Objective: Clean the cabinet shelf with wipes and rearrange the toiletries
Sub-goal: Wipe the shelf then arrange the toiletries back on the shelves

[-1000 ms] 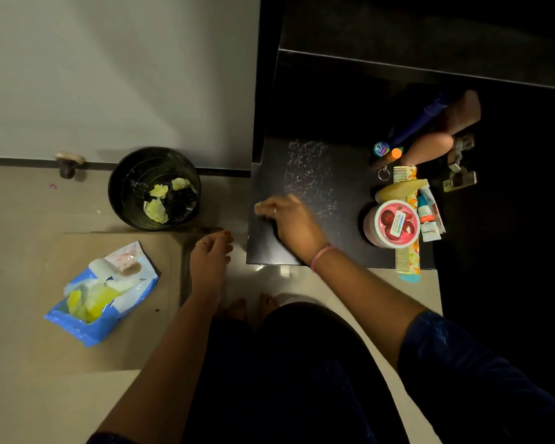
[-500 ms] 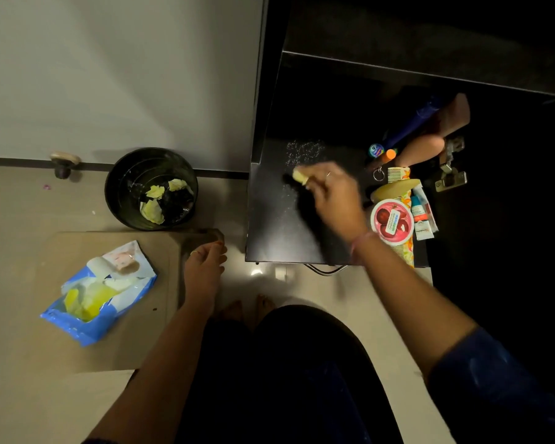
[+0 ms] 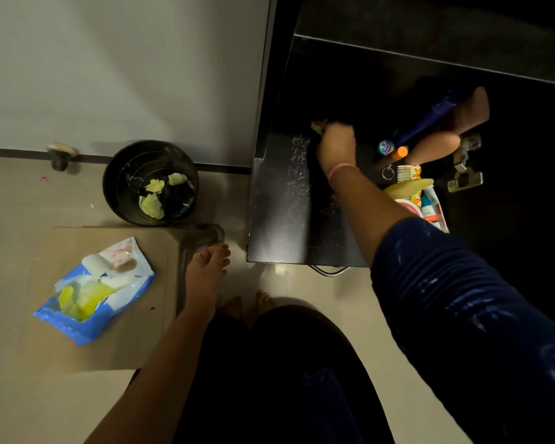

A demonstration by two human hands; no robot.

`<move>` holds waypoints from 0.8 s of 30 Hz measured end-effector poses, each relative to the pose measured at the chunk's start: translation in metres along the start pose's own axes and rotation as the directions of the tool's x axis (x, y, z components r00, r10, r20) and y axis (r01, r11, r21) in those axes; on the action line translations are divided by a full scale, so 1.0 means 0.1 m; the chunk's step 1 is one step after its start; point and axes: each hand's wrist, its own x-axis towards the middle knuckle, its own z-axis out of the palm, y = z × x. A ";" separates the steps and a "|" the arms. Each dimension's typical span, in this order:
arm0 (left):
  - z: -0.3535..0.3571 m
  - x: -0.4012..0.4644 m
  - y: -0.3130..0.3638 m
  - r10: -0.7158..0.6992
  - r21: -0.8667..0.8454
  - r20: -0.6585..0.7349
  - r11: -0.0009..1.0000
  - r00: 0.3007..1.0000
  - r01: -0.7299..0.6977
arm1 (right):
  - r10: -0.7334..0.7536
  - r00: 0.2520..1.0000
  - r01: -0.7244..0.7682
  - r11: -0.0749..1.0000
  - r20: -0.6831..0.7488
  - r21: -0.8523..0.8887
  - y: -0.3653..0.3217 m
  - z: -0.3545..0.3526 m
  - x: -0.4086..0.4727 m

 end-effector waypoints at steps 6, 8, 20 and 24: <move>0.08 -0.01 0.03 0.027 -0.009 -0.019 1.000 0.999 -0.027 | -0.377 0.926 0.375 0.924 0.017 0.079 0.10 0.22 -0.68; 0.10 0.01 0.06 0.017 -0.037 -0.015 0.999 1.000 -0.017 | -0.480 0.877 0.479 0.877 0.024 0.045 0.22 0.25 -1.09; 0.08 0.11 -0.02 -0.081 -0.142 0.036 0.986 0.996 0.086 | -0.635 0.759 0.614 0.772 0.144 0.166 0.41 0.10 -2.20; 0.08 0.15 -0.07 -0.109 -0.186 0.069 0.975 0.992 0.120 | -0.373 0.912 0.405 0.884 -0.169 0.234 0.32 -0.26 -1.33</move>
